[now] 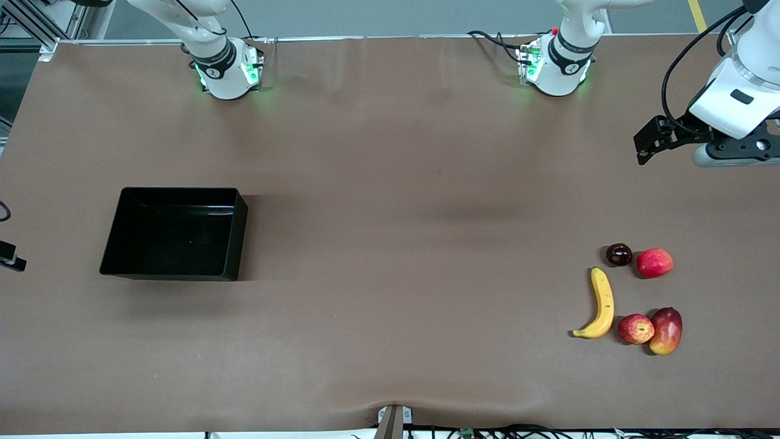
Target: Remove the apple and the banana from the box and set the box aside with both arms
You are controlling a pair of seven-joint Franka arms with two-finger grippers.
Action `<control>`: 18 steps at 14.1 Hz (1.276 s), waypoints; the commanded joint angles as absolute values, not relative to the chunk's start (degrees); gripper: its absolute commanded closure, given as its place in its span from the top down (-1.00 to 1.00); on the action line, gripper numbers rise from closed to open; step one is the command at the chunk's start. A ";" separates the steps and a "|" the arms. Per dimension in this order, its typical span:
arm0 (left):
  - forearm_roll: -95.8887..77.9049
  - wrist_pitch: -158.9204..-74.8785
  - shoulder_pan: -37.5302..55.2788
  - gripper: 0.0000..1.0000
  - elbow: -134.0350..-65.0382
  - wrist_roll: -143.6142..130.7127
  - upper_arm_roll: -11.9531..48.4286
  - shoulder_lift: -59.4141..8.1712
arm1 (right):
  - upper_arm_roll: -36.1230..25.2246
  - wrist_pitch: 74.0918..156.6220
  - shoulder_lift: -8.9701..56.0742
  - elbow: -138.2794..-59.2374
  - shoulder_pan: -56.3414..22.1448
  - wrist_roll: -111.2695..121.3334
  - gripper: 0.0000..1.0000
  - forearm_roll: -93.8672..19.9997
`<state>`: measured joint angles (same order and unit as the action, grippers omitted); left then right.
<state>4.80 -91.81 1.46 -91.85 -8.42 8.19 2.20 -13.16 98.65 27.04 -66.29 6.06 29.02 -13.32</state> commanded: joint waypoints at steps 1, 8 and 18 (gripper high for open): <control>3.52 -91.49 1.49 1.00 -92.72 -8.26 8.26 3.43 | -13.27 93.01 23.13 -66.88 3.52 19.73 1.00 -11.60; 3.52 -91.32 1.49 1.00 -92.81 -8.17 8.26 3.60 | -13.18 79.89 10.66 -73.10 -1.06 15.90 1.00 1.14; 3.60 -90.35 1.23 1.00 -92.37 -7.91 8.17 3.43 | -13.62 77.60 0.61 -83.85 0.87 15.73 1.00 -2.25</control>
